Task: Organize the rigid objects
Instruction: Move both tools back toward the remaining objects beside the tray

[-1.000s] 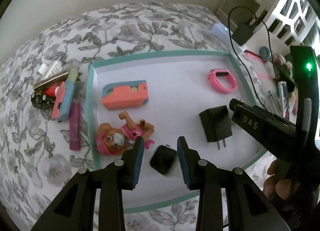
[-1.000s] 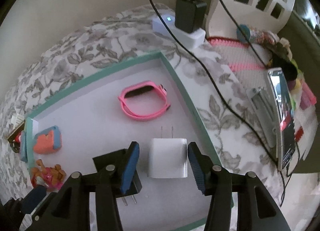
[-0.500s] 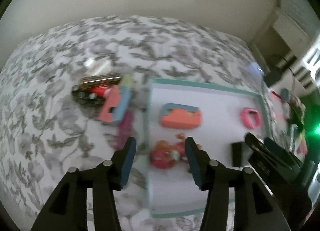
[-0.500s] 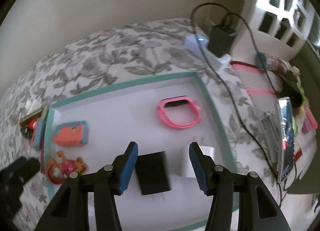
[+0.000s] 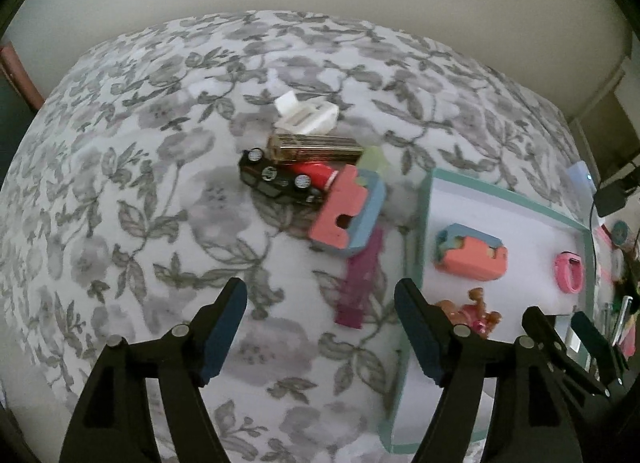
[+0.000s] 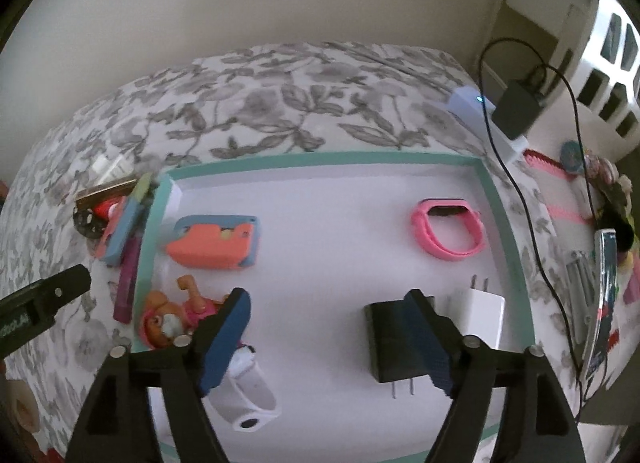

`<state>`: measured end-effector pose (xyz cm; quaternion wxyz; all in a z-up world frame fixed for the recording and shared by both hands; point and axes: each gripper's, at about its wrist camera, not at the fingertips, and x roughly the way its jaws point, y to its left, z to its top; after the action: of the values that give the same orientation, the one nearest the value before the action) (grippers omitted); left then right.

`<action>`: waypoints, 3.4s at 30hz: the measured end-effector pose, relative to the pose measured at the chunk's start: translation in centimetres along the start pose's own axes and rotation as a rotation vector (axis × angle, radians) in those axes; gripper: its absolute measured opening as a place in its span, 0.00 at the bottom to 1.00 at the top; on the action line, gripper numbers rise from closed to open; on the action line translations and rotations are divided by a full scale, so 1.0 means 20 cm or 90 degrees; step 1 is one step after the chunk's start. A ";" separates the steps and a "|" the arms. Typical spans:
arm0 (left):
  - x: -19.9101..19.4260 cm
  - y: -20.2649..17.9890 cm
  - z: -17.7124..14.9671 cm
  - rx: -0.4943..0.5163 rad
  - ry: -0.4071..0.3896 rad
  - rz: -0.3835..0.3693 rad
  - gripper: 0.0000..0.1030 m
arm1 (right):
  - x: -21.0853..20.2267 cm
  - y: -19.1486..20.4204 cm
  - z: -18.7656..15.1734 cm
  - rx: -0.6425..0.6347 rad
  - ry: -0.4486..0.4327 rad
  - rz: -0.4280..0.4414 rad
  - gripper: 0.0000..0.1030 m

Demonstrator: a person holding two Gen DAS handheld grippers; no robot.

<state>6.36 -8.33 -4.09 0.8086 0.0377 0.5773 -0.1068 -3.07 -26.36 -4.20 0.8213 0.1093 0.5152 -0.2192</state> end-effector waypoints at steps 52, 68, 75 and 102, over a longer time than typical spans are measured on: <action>0.08 0.50 0.44 -0.114 -0.091 -0.011 0.95 | -0.16 0.40 0.46 -0.039 -0.221 0.188 1.00; 0.30 0.58 0.55 -0.144 -0.023 -0.020 0.94 | 0.22 0.67 0.58 -0.073 -0.052 0.269 1.00; 0.27 0.61 0.54 -0.155 -0.012 -0.049 0.94 | 0.29 0.70 0.55 -0.100 0.003 0.242 1.00; 0.28 0.38 0.43 -0.015 0.068 -0.087 0.94 | 0.30 0.47 0.48 -0.063 0.125 0.166 1.00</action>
<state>17.63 -3.31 -7.11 0.7679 -0.0056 0.6221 -0.1525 11.29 -23.44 -5.68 0.7931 0.1555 0.5843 -0.0732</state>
